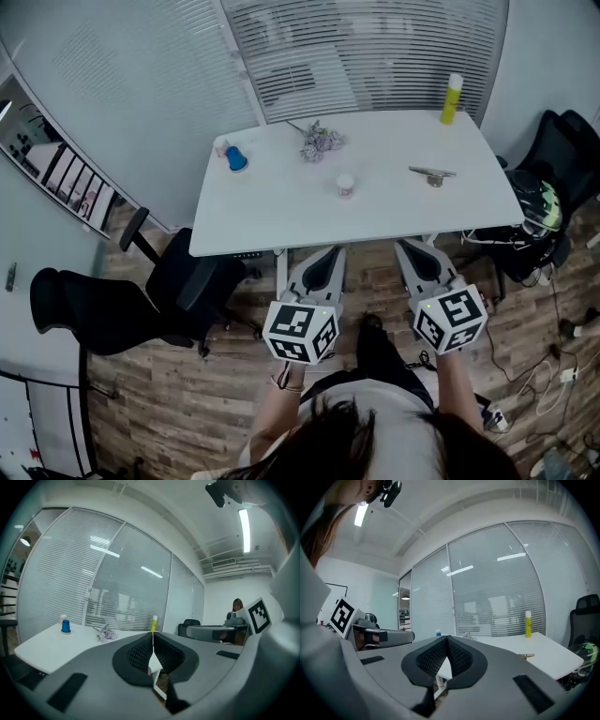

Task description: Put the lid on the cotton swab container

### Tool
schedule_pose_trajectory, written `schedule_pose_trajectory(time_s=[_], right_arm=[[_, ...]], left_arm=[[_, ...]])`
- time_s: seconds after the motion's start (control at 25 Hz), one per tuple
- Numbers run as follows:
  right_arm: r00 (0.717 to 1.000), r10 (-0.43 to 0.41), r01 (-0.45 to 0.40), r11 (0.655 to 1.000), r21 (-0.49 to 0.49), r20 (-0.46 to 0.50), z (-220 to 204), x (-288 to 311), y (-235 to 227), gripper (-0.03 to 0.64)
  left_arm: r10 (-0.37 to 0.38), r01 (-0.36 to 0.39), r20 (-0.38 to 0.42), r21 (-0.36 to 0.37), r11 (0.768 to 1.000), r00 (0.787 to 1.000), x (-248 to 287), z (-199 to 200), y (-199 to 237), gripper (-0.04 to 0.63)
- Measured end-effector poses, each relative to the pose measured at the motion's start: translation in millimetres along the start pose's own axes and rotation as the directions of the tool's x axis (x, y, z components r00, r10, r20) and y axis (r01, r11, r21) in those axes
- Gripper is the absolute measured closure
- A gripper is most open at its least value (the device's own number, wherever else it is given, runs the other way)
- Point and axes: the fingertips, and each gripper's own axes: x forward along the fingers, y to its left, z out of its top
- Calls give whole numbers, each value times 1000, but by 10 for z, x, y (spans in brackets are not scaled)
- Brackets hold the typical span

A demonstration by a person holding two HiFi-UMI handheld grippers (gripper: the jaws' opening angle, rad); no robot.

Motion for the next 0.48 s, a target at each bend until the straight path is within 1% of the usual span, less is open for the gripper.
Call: schedule_pose_trajectory(time_s=[0.2,0.48], right_arm=[[1000,-23,23,1000,-6,0,-16,175,-193,591],[999,-50,50,999,-15,0,-48,458,-530,591]], left_arm=[[10,-10,2,9,1000,1000,234,-1,101,572],[20,-20,-7,-14,1000,1000,636,-43,248,572]])
